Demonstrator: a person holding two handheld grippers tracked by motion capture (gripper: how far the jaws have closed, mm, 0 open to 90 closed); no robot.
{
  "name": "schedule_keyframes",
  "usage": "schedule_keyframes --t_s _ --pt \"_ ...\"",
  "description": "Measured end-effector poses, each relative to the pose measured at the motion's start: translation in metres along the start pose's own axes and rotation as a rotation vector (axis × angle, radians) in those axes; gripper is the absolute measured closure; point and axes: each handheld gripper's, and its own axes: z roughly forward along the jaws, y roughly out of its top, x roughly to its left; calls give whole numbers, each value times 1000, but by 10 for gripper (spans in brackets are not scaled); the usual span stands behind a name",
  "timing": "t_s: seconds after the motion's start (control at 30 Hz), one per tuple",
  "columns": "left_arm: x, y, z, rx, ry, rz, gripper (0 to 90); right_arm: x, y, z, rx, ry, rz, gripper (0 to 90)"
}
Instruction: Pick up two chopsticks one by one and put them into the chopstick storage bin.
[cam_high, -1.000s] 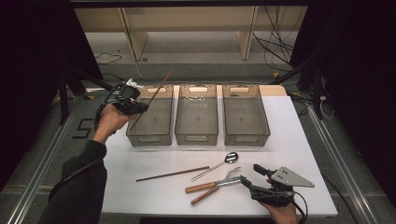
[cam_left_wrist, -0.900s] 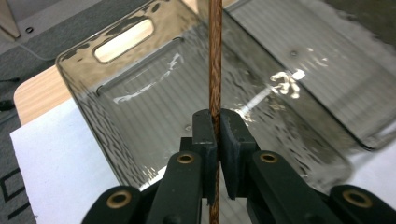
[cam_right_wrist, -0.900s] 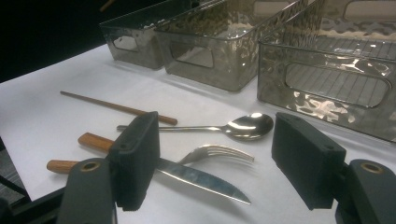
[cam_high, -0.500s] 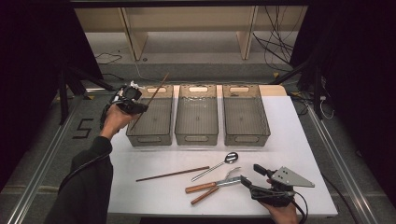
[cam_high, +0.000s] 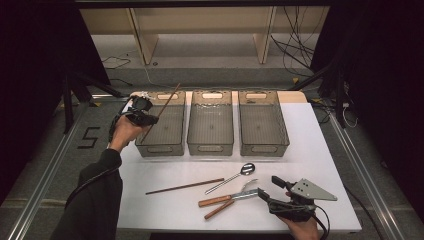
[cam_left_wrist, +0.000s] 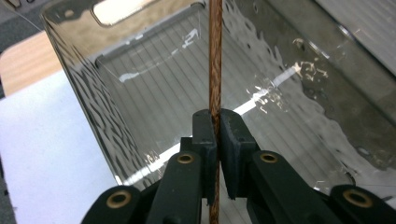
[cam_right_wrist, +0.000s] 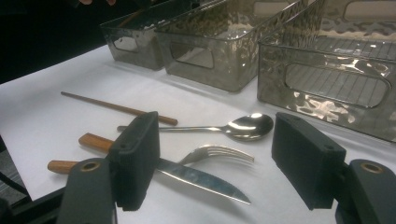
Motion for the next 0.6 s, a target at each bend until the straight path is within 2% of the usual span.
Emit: schedule_keyframes --t_s 0.2,0.27,0.3,0.37,0.43,0.5,0.6 --pt "0 -4 7 23 -3 -16 838 0 0 0 -1 0 2 331" --pt "-2 -4 7 22 -10 -30 740 0 0 0 -1 0 0 331" --pt "-2 -4 5 19 -15 -25 697 0 0 0 -2 0 0 331" --pt "-5 -3 1 -10 -22 -32 620 0 0 0 -2 -1 1 331" --pt "-9 -1 -7 -30 -27 -31 503 0 0 0 -1 -1 1 331" --pt "-14 0 -16 -52 -57 -28 454 0 0 0 -1 -1 0 331" --pt "-25 0 -27 -50 -77 2 358 0 0 0 0 -2 1 331"
